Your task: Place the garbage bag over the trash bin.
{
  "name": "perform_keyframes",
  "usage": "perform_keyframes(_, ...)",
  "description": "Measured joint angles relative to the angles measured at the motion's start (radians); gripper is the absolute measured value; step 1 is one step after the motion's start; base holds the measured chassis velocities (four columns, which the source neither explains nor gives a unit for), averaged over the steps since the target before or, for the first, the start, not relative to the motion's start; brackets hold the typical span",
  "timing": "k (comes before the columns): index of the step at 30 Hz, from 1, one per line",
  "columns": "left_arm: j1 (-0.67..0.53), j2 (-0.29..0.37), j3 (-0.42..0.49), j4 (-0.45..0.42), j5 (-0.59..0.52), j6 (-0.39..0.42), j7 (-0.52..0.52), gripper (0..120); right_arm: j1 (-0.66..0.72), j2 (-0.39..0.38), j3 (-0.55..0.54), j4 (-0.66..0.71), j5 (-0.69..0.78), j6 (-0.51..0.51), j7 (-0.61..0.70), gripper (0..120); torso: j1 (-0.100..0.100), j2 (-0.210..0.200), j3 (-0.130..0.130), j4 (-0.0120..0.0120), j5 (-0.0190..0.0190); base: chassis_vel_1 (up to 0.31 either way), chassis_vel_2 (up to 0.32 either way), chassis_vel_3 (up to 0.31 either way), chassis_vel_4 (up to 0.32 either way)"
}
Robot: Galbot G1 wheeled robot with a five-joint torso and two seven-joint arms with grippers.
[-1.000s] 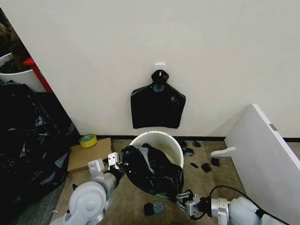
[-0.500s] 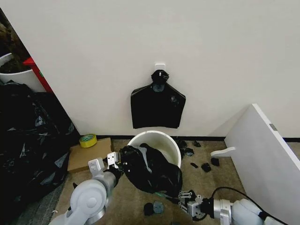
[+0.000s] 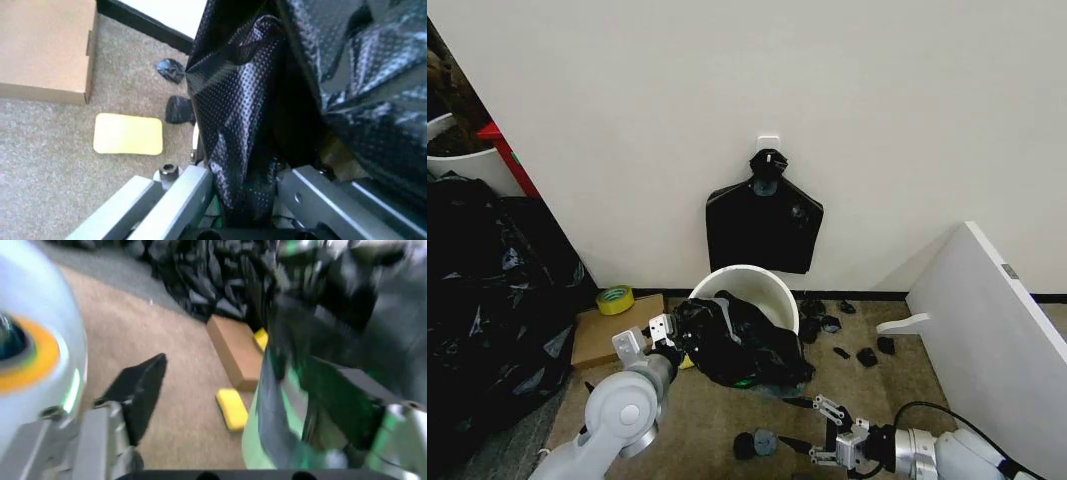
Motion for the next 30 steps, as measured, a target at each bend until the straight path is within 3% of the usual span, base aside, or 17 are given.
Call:
perform_keyframes(3, 0.011, 0.001, 0.011, 0.004, 0.05, 0.0, 0.012, 1, -0.049, -0.01, 0.032, 0.079, 0.088, -0.023, -0.015, 93, 0.0, 0.0, 0.0, 0.0, 0.0, 0.0, 0.0, 0.0, 0.0)
perform_keyframes(5, 0.013, 0.0, 0.013, 0.004, 0.059, 0.0, 0.016, 1, -0.058, -0.012, 0.038, 0.092, 0.104, -0.029, -0.016, 94, 0.0, 0.0, 0.0, 0.0, 0.0, 0.0, 0.0, 0.0, 0.0)
perform_keyframes(8, 0.028, -0.007, 0.032, -0.001, 0.134, -0.008, 0.049, 1, -0.111, -0.027, 0.096, 0.197, 0.236, -0.113, 0.001, 100, 0.0, 0.0, 0.0, -0.0003, -0.0003, 0.0, 0.0, 0.0, 0.0)
perform_keyframes(10, 0.033, -0.008, 0.042, -0.005, 0.178, -0.018, 0.072, 1, -0.116, -0.031, 0.111, 0.26, 0.293, -0.214, 0.093, 100, 0.0, 0.0, 0.0, -0.0002, -0.0003, 0.0, 0.0, 0.0, 0.0)
perform_keyframes(11, 0.033, -0.008, 0.042, -0.005, 0.178, -0.018, 0.072, 1, -0.116, -0.031, 0.111, 0.26, 0.293, -0.214, 0.093, 100, 0.0, 0.0, 0.0, -0.0002, -0.0003, 0.0, 0.0, 0.0, 0.0)
perform_keyframes(16, 0.049, -0.001, 0.055, -0.029, 0.254, -0.03, 0.121, 1, -0.012, -0.027, 0.013, 0.371, 0.424, -0.507, 0.393, 100, 0.0, 0.0, 0.0, 0.0001, 0.0, 0.0, 0.0, 0.0, 0.0)
perform_keyframes(18, 0.059, 0.0, 0.062, -0.041, 0.279, -0.031, 0.137, 1, 0.042, -0.01, -0.034, 0.422, 0.539, -0.656, 0.465, 100, 0.0, 0.0, 0.0, 0.0002, -0.0002, 0.0, 0.0, 0.0, 0.0)
perform_keyframes(24, 0.072, 0.0, 0.07, -0.054, 0.292, -0.03, 0.141, 1, 0.07, 0.018, -0.067, 0.453, 0.618, -0.746, 0.477, 99, 0.0, 0.0, 0.0, -0.0001, -0.0002, 0.0, 0.0, 0.0, 0.0)
perform_keyframes(30, 0.067, -0.002, 0.081, -0.055, 0.292, -0.027, 0.141, 1, 0.064, 0.039, -0.093, 0.46, 0.622, -0.774, 0.475, 81, 0.0, 0.0, 0.0, -0.0001, -0.0002, 0.0, 0.0, 0.0, 0.0)
